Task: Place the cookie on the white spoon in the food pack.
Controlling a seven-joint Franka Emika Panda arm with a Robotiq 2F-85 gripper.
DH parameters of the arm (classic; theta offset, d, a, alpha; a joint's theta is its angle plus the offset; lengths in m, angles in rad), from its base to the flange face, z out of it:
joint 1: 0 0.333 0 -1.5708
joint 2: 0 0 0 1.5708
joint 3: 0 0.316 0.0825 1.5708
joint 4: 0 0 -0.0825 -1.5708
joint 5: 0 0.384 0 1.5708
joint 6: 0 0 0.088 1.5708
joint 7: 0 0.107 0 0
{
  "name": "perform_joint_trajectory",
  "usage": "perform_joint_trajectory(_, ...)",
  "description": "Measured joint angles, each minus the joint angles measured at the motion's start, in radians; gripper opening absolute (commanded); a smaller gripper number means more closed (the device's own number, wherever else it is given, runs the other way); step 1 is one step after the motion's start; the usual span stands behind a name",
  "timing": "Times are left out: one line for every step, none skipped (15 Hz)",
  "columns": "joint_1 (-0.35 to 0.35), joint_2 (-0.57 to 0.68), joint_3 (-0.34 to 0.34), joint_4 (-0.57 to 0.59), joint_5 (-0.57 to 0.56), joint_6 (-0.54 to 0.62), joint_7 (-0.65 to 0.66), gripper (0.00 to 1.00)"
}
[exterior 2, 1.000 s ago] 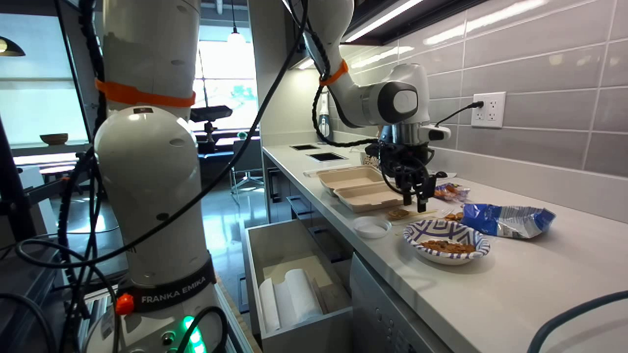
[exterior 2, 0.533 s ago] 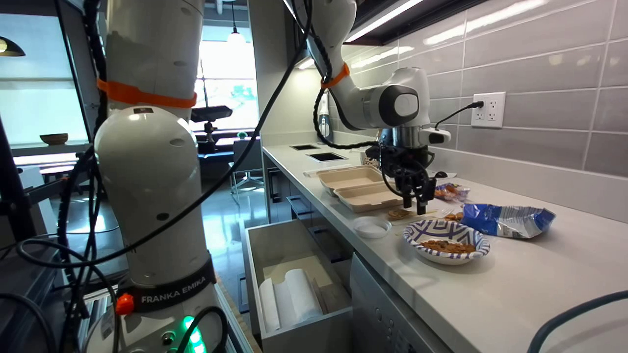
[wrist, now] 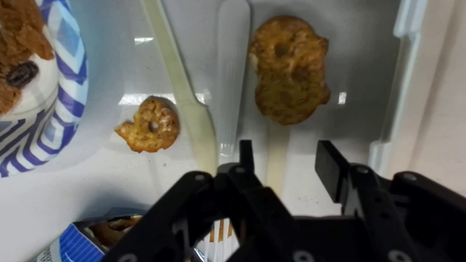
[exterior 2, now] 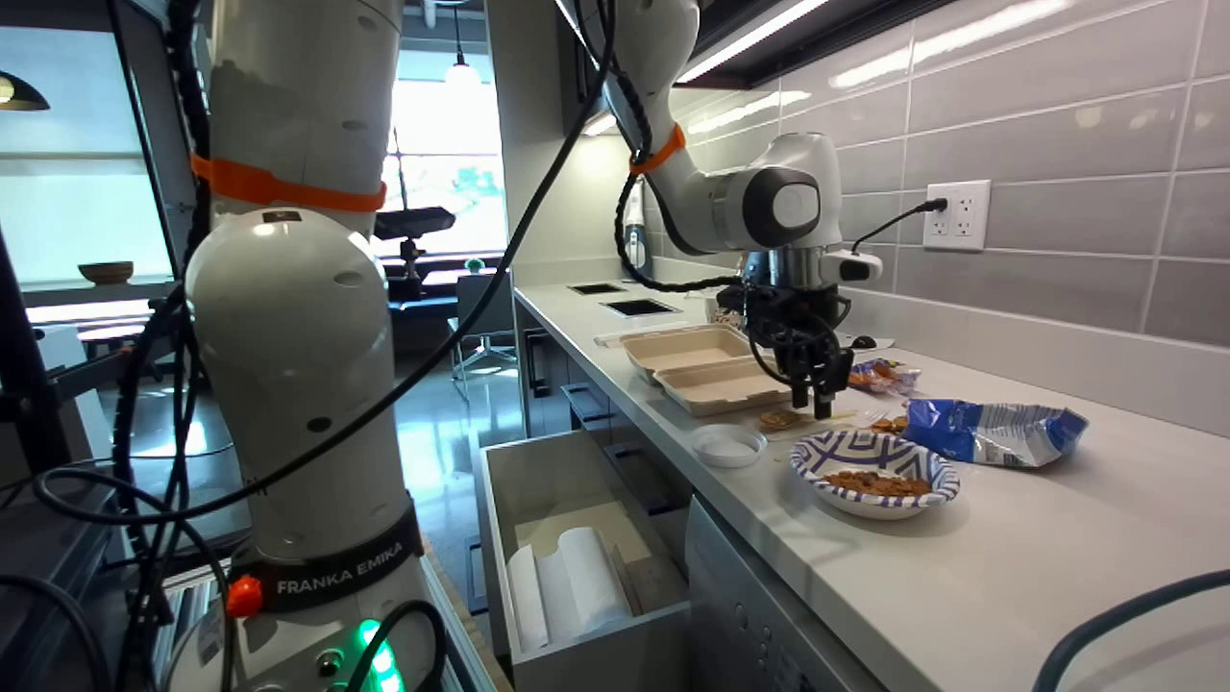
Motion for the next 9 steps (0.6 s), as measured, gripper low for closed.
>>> perform_joint_trajectory(0.000,0.002,0.000,0.003,0.000,0.000,0.000,0.41)
perform_joint_trajectory(0.000,0.003,0.000,0.005,0.001,0.000,0.000,0.41)
perform_joint_trajectory(0.000,0.005,0.000,0.007,0.001,0.000,0.000,0.38)
perform_joint_trajectory(0.000,0.006,0.000,0.009,0.001,0.000,0.000,0.39)
perform_joint_trajectory(0.000,0.007,0.000,0.010,0.002,0.000,0.000,0.37)
perform_joint_trajectory(0.000,0.008,0.000,0.011,0.002,0.000,0.000,0.38)
perform_joint_trajectory(0.000,0.009,0.000,0.011,0.002,0.000,0.000,0.37)
perform_joint_trajectory(0.000,0.010,0.000,0.011,0.002,0.000,0.000,0.37)
perform_joint_trajectory(0.000,0.011,0.000,0.011,0.002,0.000,0.000,0.38)
